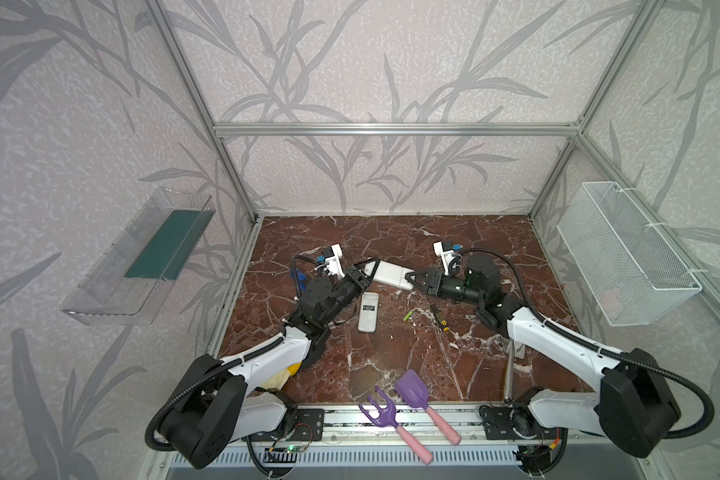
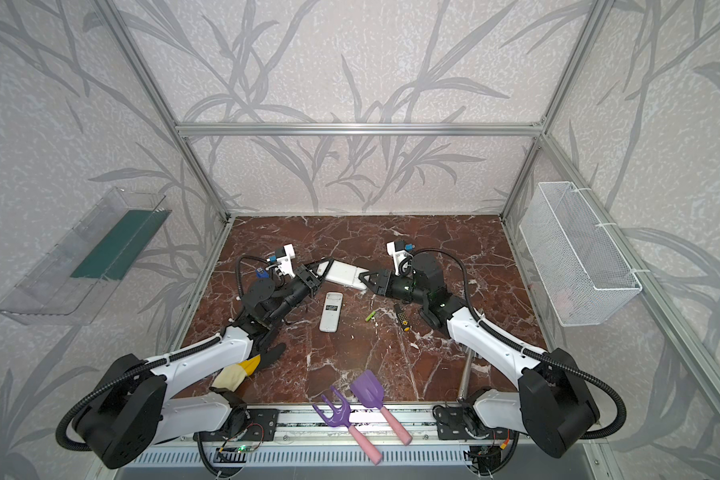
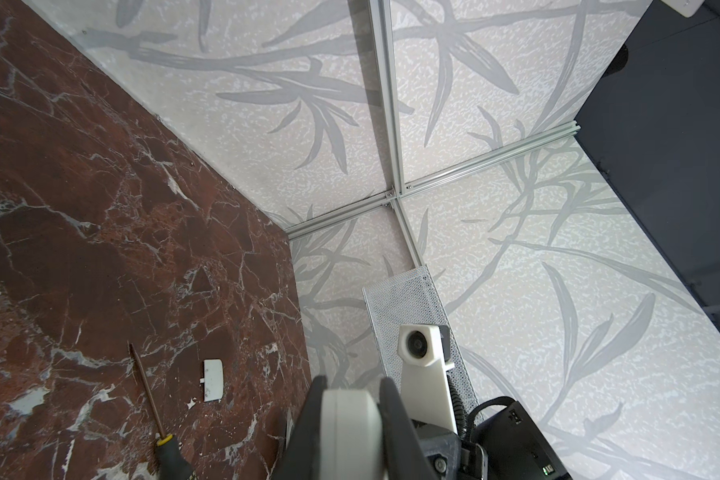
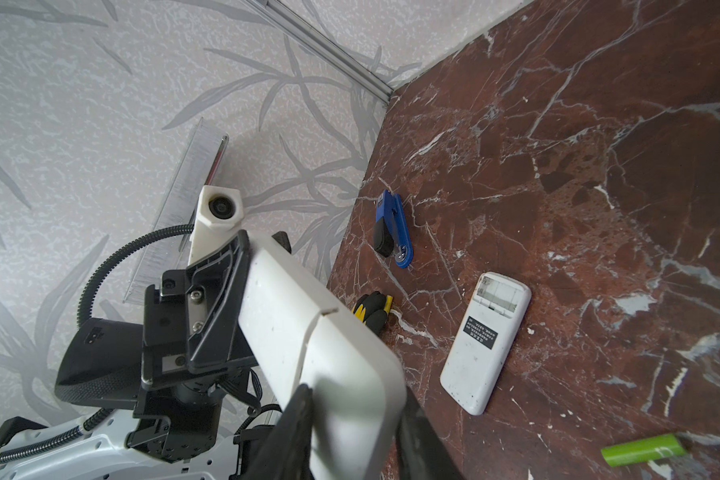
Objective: Unload the batteries from the remote control
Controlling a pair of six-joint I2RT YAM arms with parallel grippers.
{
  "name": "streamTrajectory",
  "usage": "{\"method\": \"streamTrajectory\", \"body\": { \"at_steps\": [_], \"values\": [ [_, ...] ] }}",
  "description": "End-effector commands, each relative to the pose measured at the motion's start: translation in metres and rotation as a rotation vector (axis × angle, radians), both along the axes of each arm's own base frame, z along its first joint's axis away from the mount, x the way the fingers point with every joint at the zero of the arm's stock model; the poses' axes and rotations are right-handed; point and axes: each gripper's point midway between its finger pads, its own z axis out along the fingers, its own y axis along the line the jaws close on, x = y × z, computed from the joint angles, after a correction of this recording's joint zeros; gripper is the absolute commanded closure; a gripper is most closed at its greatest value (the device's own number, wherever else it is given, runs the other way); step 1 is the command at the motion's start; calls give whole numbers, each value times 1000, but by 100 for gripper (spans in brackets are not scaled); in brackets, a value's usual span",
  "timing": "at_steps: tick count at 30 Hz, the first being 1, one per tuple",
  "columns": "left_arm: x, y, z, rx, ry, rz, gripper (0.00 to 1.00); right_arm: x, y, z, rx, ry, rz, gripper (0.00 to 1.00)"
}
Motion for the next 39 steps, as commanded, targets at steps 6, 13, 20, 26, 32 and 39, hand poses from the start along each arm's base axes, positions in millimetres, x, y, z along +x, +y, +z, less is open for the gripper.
{"method": "streamTrajectory", "body": {
  "at_steps": [6,13,20,26,32,39],
  "values": [
    [-3,-2,17,-49,-35,-17,100,-1,-10,7,-61,-44,-26,58],
    [-3,-3,17,-50,-36,-21,100,-5,-10,7,-62,-42,-13,58],
    [-3,-5,17,-65,-38,-33,100,-1,-2,9,-21,-42,9,62],
    [-3,-4,18,-65,-42,-30,100,-1,-4,5,-29,-36,-1,79],
    [-3,-1,16,-54,-34,-18,100,-2,-8,9,-28,-54,-9,87],
    [-4,-2,17,-59,-35,-22,100,-5,-4,10,-38,-53,24,88]
  ]
}}
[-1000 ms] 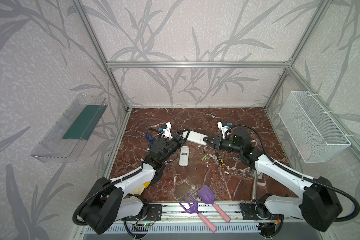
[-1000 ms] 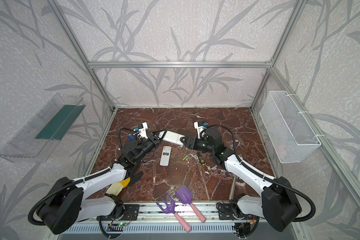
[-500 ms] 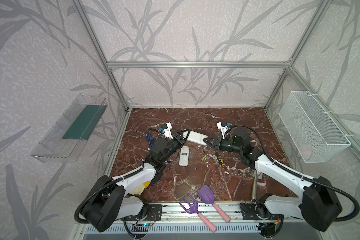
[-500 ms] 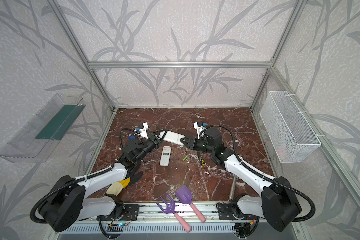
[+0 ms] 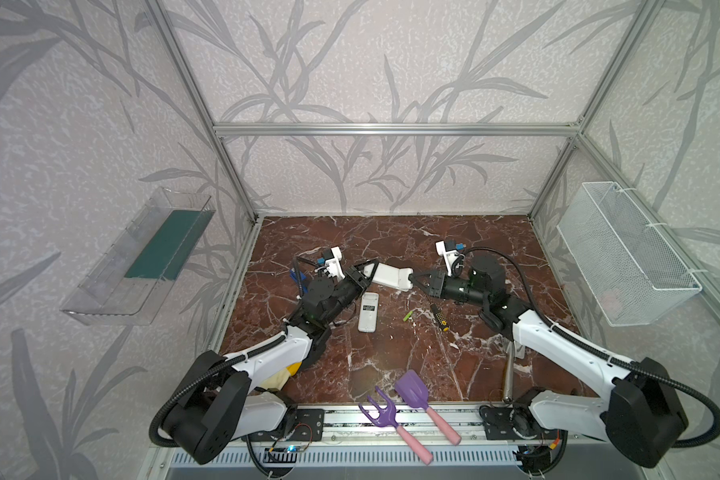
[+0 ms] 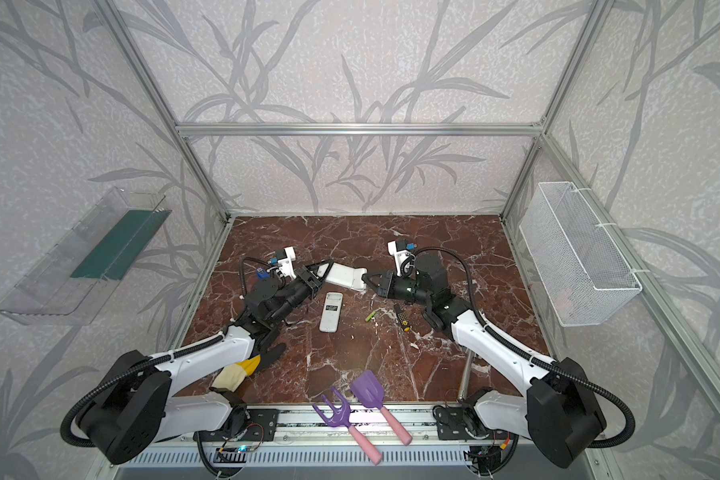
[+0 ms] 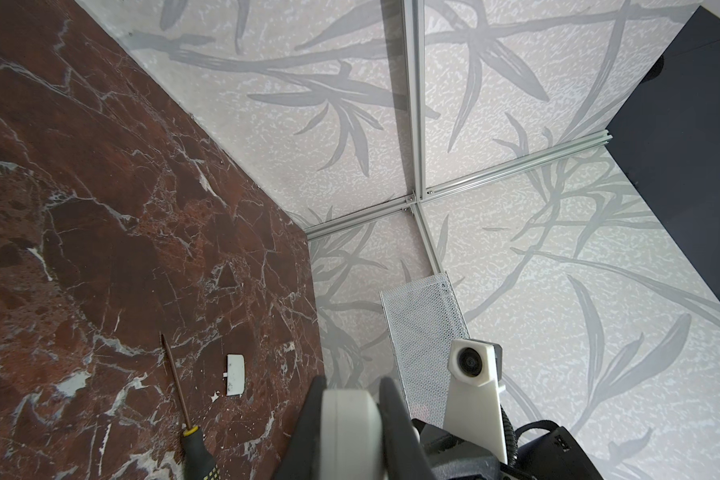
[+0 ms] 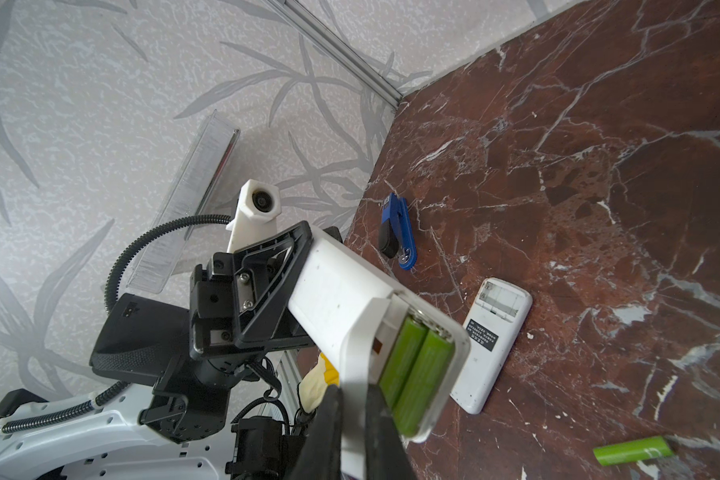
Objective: Unload the batteries from the remote control
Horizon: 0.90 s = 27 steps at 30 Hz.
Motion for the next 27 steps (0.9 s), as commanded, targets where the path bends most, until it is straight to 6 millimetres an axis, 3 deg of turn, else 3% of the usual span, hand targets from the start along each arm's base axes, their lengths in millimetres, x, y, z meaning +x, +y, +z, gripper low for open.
{"method": "streamTrajectory", "body": {
  "at_steps": [1,9,14,22,27],
  "values": [
    [-10,-5,36,-84,-91,-50,100,2,3,-3,-24,7,13,88],
    [-10,-5,34,-74,-89,-48,100,5,10,-12,-3,29,37,91],
    [-9,-3,30,-65,-80,-38,100,6,15,-8,24,16,65,100],
    [-7,-1,23,-40,-70,-30,100,8,22,1,66,-1,96,100],
    [-4,1,7,13,-38,-16,100,8,19,7,38,-25,82,100]
  ]
}}
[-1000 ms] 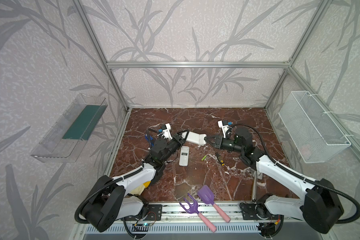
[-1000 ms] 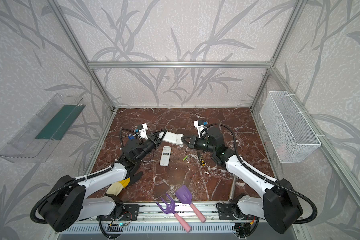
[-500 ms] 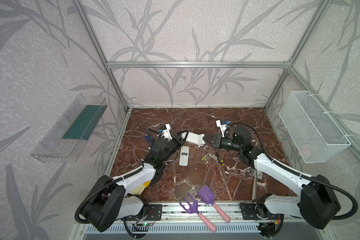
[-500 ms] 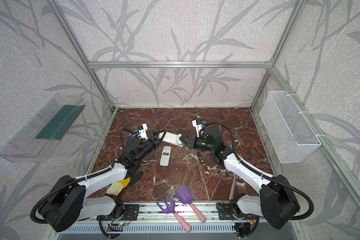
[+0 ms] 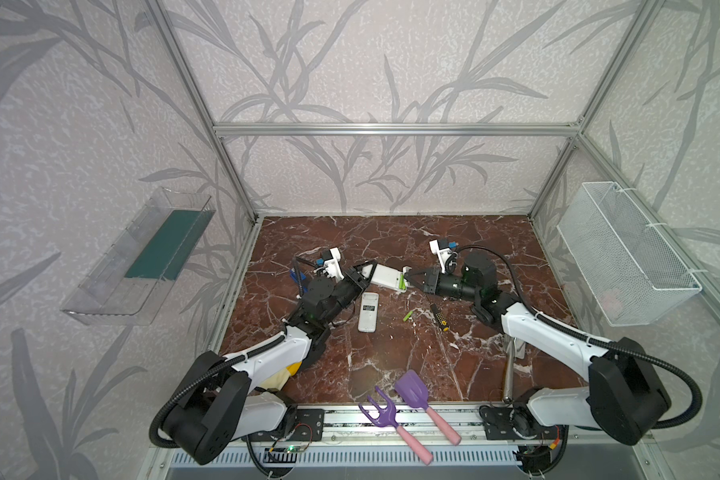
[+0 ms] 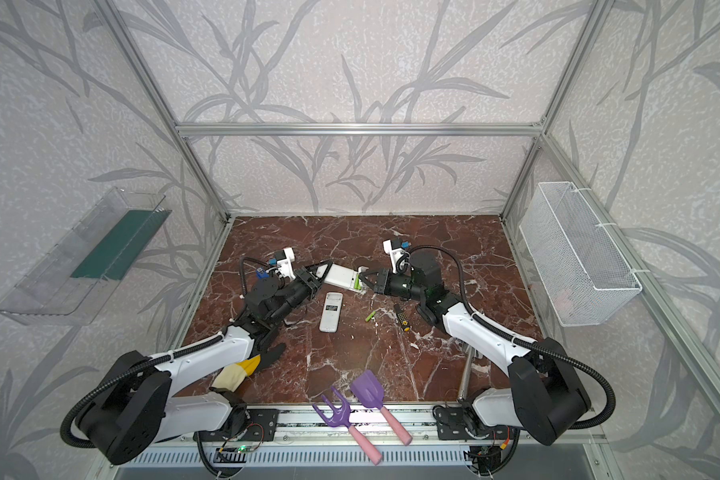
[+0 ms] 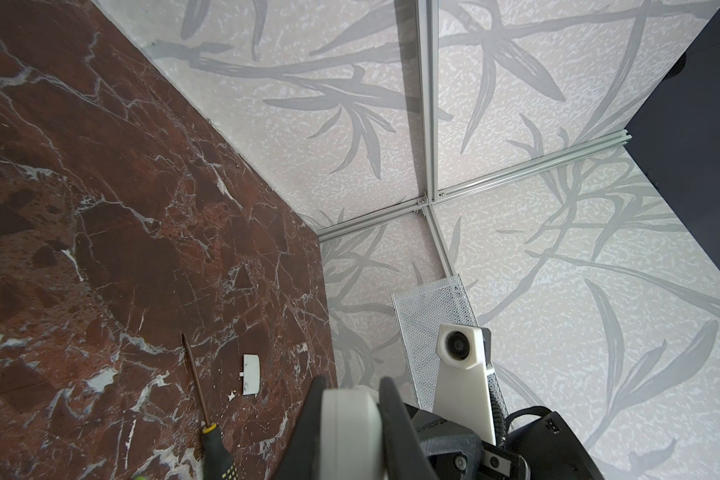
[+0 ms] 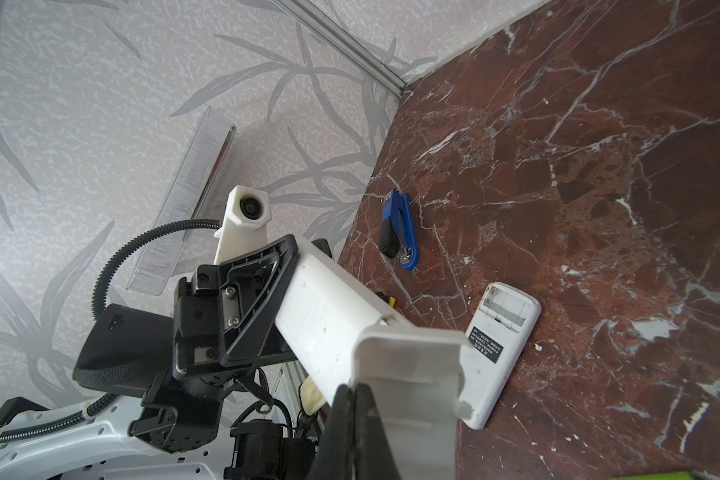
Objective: Unload the batteries from the remote control
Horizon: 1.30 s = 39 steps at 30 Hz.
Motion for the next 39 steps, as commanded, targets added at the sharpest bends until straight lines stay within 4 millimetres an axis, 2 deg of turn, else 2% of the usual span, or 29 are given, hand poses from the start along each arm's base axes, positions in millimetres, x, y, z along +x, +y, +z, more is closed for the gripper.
{"method": "streamTrajectory", "body": {
  "at_steps": [1,4,7,13,17,20,23,28,35,39],
  "values": [
    [-6,-3,13,-11,-48,-32,100,-3,2,21,-2,-60,21,100],
    [-6,-1,1,28,-28,-24,100,-1,-10,14,-82,-73,-31,100],
    [-7,2,-12,83,-2,-15,100,6,-34,-1,-199,-63,-129,100],
    [-11,3,-33,185,32,-27,100,17,-112,-56,-469,39,-377,100],
    [-14,2,-44,232,55,-50,100,8,-168,-100,-654,151,-529,100],
    [-15,-1,-50,255,67,-74,100,-1,-195,-127,-752,220,-606,100],
    [-16,-4,-53,258,71,-90,100,-8,-209,-150,-814,272,-637,100],
    [-17,-6,-55,257,75,-106,100,-11,-215,-180,-878,347,-638,100],
    [-17,-9,-54,253,73,-122,100,-12,-213,-205,-919,429,-604,100],
    [-17,-12,-55,256,73,-135,100,-11,-210,-210,-915,442,-588,99]
  ]
}}
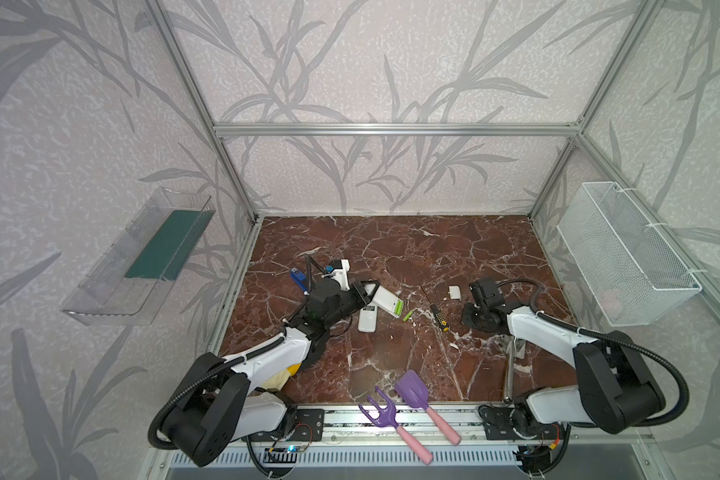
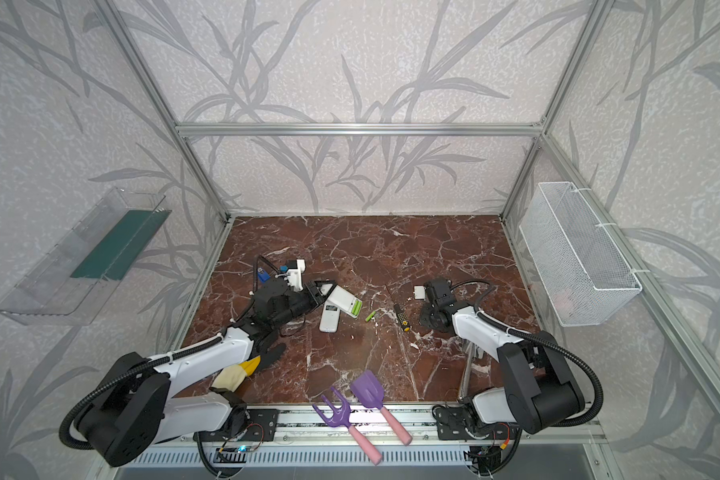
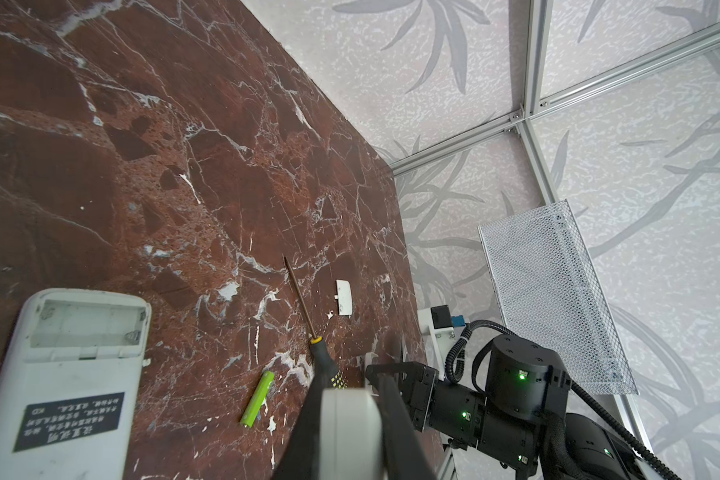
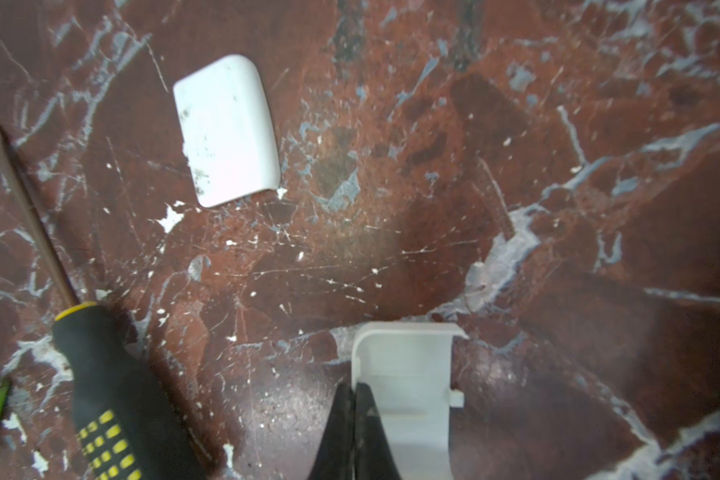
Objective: Unload the batteries from the remote control
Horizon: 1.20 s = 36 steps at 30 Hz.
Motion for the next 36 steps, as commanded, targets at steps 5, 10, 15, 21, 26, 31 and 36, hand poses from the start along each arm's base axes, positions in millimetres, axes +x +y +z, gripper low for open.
{"method": "streamTrajectory", "body": {
  "at_steps": [5,10,15,21,26,31,36],
  "values": [
    [1,-6,6,1,-20,-32,100,9,4,15,23,-40,12,87],
    [1,-9,1,1,-12,-49,100,14,10,44,27,-105,95,61],
    [0,-16,0,-6,-12,-91,100,21,54,92,148,-282,359,48],
    [0,-24,-1,-20,-7,-132,100,-1,111,142,250,-452,738,35],
    [-1,-31,2,-40,-15,-169,100,-24,155,156,163,-549,968,22],
    [-3,-33,3,-42,-15,-181,100,-27,188,150,106,-524,1052,15],
    [-5,-34,4,-45,-18,-192,100,-24,216,144,113,-513,1100,11]
  ]
}}
